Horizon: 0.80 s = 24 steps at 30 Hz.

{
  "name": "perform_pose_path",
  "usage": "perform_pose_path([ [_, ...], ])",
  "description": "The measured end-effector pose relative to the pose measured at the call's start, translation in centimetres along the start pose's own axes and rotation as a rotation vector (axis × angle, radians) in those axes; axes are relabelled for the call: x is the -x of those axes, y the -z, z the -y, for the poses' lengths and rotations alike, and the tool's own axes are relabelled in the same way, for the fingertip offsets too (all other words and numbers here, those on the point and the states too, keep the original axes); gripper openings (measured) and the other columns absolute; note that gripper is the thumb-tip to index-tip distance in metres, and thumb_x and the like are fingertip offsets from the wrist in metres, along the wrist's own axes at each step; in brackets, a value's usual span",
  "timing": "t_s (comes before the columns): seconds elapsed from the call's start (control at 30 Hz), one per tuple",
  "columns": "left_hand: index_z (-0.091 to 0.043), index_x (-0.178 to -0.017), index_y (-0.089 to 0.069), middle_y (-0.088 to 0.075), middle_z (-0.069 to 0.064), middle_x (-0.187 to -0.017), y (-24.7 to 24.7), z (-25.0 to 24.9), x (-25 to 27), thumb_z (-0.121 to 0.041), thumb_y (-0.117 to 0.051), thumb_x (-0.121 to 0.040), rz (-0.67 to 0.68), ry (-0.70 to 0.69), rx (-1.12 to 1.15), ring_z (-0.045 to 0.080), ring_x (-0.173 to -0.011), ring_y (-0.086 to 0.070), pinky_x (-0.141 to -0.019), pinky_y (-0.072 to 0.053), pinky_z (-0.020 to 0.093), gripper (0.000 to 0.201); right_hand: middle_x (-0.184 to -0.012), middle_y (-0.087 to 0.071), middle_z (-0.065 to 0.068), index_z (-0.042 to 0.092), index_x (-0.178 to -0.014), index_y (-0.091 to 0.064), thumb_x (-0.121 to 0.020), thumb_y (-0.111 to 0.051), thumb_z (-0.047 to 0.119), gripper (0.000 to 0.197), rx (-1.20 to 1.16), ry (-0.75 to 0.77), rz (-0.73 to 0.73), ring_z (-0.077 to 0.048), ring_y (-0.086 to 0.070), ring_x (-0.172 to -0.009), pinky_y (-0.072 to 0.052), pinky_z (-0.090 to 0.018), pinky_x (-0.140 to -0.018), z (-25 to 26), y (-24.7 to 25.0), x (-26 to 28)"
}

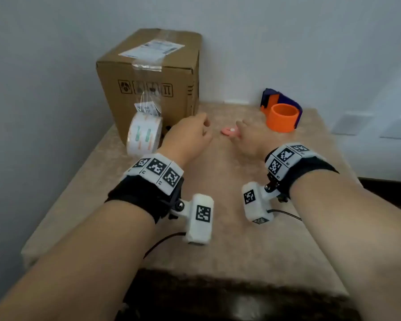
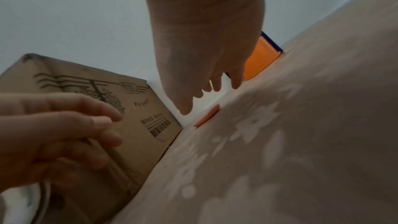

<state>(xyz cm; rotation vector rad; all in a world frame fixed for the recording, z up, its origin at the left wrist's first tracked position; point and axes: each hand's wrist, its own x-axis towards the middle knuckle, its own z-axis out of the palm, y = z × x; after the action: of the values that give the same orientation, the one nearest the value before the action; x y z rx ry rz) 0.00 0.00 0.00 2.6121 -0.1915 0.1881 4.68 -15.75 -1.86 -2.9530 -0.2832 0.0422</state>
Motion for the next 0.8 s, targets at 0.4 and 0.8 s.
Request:
perform_pose_path([
  [0.4, -0.014, -0.106, -0.059, -0.062, -0.001, -0.093, 1.3, -2.0, 1.2, -0.022, -0.049, -0.094, -0.13, -0.11, 0.087, 0.017, -0.083, -0.058, -0.071, -0.048, 0.031, 0.018, -0.123, -0.057, -0.012, 0.012, -0.121, -0.052, -0.091, -0.055, 0.026, 0.034, -0.153, -0.051, 0.01, -0.026, -0.056, -0.107, -0.034, -0.026, -0.075, 0.9, -1.1, 1.9],
  [0.8, -0.015, -0.114, -0.055, -0.04, 0.009, -0.138, 8.5, 4.9, 3.6, -0.024, -0.054, -0.089, -0.6, 0.11, 0.121, 0.026, -0.131, -0.033, -0.112, -0.03, 0.043, 0.027, -0.079, -0.063, -0.002, 0.017, -0.089, -0.064, -0.088, -0.057, 0.04, 0.023, -0.693, 0.254, -0.296, -0.021, -0.058, -0.076, -0.045, -0.037, -0.072, 6.4, 4.8, 4.2],
])
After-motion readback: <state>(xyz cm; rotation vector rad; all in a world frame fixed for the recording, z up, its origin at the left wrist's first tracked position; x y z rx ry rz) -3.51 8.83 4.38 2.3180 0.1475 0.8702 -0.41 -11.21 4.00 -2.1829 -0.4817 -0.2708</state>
